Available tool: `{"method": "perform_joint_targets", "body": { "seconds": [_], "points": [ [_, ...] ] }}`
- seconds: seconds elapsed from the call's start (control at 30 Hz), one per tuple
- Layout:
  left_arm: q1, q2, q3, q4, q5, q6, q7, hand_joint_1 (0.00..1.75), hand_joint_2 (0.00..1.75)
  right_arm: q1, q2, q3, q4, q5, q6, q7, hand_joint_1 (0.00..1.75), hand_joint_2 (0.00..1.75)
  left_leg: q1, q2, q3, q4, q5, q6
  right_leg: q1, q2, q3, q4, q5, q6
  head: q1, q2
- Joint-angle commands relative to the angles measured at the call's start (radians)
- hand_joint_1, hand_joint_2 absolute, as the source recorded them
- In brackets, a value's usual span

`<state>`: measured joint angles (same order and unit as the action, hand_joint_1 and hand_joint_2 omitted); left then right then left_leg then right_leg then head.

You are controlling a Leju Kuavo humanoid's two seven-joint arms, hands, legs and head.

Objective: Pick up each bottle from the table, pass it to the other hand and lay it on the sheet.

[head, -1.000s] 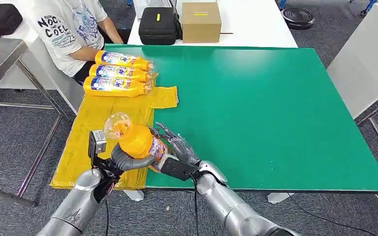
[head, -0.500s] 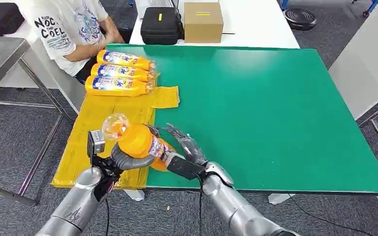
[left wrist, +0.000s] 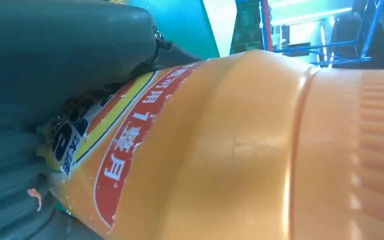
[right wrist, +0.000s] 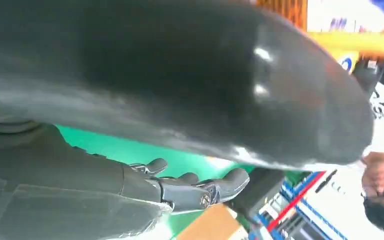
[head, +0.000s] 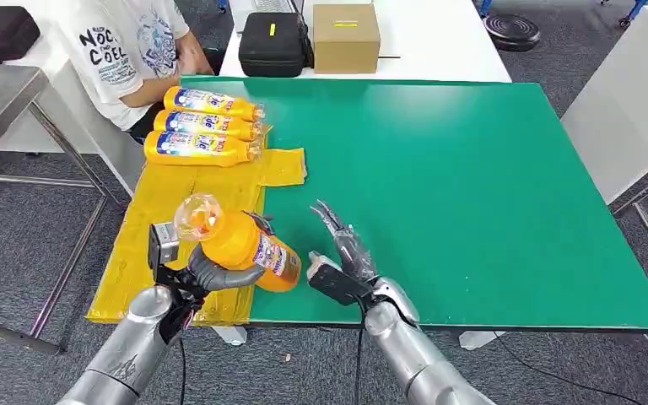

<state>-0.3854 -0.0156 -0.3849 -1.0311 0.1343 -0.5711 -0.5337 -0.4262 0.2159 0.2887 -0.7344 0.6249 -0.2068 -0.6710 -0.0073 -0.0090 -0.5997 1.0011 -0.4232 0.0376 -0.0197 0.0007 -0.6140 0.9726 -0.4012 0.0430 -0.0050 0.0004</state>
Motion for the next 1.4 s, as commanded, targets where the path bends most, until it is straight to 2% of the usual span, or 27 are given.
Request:
{"method": "perform_joint_targets", "body": {
  "seconds": [0.03, 0.1, 0.13, 0.17, 0.23, 0.3, 0.4, 0.53, 0.63, 0.87, 1.0, 1.17, 1.37, 1.4],
  "points": [
    [-0.055, 0.004, 0.005, 0.046, -0.050, 0.071, 0.021, 1.75, 1.75, 0.034, -0.041, -0.074, -0.114, 0.021, -0.013, 0.012, 0.00, 0.00, 0.001, -0.001, 0.002, 0.001, -0.001, -0.002, 0.002, -0.002, 0.003, 0.000, -0.001, -0.002, 0.000, 0.000],
    [-0.061, 0.006, 0.014, 0.043, -0.141, 0.182, 0.017, 1.75, 1.75, 0.069, -0.043, -0.090, -0.161, 0.032, -0.010, 0.017, 0.00, 0.00, 0.002, -0.002, 0.003, 0.001, -0.002, -0.002, 0.002, -0.003, 0.005, 0.000, -0.002, -0.002, 0.000, 0.000],
    [-0.063, 0.008, 0.015, 0.043, -0.142, 0.180, 0.017, 1.75, 1.75, 0.071, -0.044, -0.091, -0.164, 0.032, -0.009, 0.017, 0.00, 0.00, 0.001, -0.002, 0.002, 0.001, -0.001, -0.002, 0.002, -0.003, 0.003, 0.000, -0.002, -0.002, 0.000, 0.000],
    [-0.070, 0.015, 0.003, 0.038, -0.276, 0.338, 0.018, 1.75, 1.75, 0.096, -0.045, -0.103, -0.203, 0.041, -0.019, 0.023, 0.00, 0.00, 0.001, -0.003, 0.001, 0.000, -0.001, -0.002, 0.002, -0.003, 0.002, 0.000, -0.001, -0.002, 0.000, 0.000],
    [-0.086, 0.016, 0.021, 0.061, -0.416, 0.484, 0.046, 1.75, 1.75, 0.137, -0.046, -0.127, -0.273, 0.056, -0.025, 0.030, 0.00, 0.00, 0.002, -0.002, 0.001, 0.001, -0.001, -0.002, 0.002, -0.003, 0.002, 0.000, -0.002, -0.002, 0.000, 0.000],
    [-0.101, 0.014, 0.046, 0.083, -0.481, 0.551, 0.062, 1.75, 1.75, 0.163, -0.049, -0.141, -0.326, 0.069, -0.022, 0.039, 0.00, 0.00, 0.002, -0.002, 0.002, 0.001, -0.002, -0.002, 0.002, -0.003, 0.003, 0.001, -0.002, -0.002, 0.000, 0.000],
    [-0.121, 0.035, 0.050, 0.089, -0.670, 0.733, 0.102, 1.75, 1.75, 0.202, -0.054, -0.158, -0.389, 0.091, -0.011, 0.054, 0.00, 0.00, 0.001, -0.002, 0.001, 0.001, -0.001, -0.002, 0.002, -0.002, 0.002, 0.000, -0.001, -0.002, 0.000, 0.000],
    [-0.127, 0.043, 0.054, 0.082, -0.714, 0.772, 0.118, 1.75, 1.75, 0.216, -0.056, -0.163, -0.401, 0.094, -0.010, 0.056, 0.00, 0.00, 0.001, -0.001, 0.001, 0.000, -0.001, -0.001, 0.001, -0.001, 0.001, 0.000, -0.001, -0.001, 0.000, 0.000],
    [-0.104, 0.059, 0.061, 0.019, -0.935, 0.893, 0.210, 1.75, 1.75, 0.252, -0.051, -0.180, -0.445, 0.109, -0.001, 0.058, 0.00, 0.00, 0.002, -0.001, 0.003, 0.001, -0.002, -0.002, 0.002, -0.002, 0.004, 0.001, -0.003, -0.002, 0.000, 0.000],
    [-0.057, 0.081, 0.067, -0.095, -1.088, 0.881, 0.268, 1.75, 1.75, 0.272, -0.052, -0.194, -0.455, 0.115, 0.010, 0.058, 0.00, 0.00, 0.002, 0.000, 0.003, 0.001, -0.002, -0.002, 0.002, 0.000, 0.003, 0.000, -0.002, -0.002, 0.000, 0.000],
    [-0.032, 0.128, 0.039, -0.149, -1.271, 0.807, 0.347, 1.75, 1.75, 0.269, -0.053, -0.196, -0.444, 0.119, 0.027, 0.050, 0.00, 0.00, 0.001, 0.001, 0.001, 0.000, -0.001, -0.001, 0.001, 0.001, 0.001, 0.000, -0.001, -0.001, 0.000, 0.000],
    [-0.067, 0.206, -0.001, 0.001, -1.343, 0.679, 0.346, 1.75, 1.75, 0.276, -0.059, -0.198, -0.457, 0.114, 0.025, 0.035, 0.00, 0.00, 0.002, 0.003, 0.004, -0.001, -0.002, -0.003, 0.002, 0.002, 0.004, 0.000, -0.001, -0.002, 0.000, 0.000],
    [-0.077, 0.204, -0.001, 0.028, -1.336, 0.688, 0.332, 1.75, 1.75, 0.280, -0.060, -0.198, -0.465, 0.115, 0.026, 0.036, 0.00, 0.00, 0.001, 0.000, 0.002, -0.001, -0.001, -0.002, 0.001, -0.001, 0.002, 0.000, -0.001, -0.001, 0.000, 0.000],
    [-0.090, 0.212, -0.015, 0.046, -1.330, 0.650, 0.329, 1.75, 1.75, 0.284, -0.058, -0.202, -0.473, 0.114, 0.024, 0.034, 0.00, 0.00, 0.002, 0.000, 0.003, 0.000, -0.002, -0.003, 0.003, -0.001, 0.004, -0.001, -0.002, -0.002, 0.000, 0.000]
  ]
}}
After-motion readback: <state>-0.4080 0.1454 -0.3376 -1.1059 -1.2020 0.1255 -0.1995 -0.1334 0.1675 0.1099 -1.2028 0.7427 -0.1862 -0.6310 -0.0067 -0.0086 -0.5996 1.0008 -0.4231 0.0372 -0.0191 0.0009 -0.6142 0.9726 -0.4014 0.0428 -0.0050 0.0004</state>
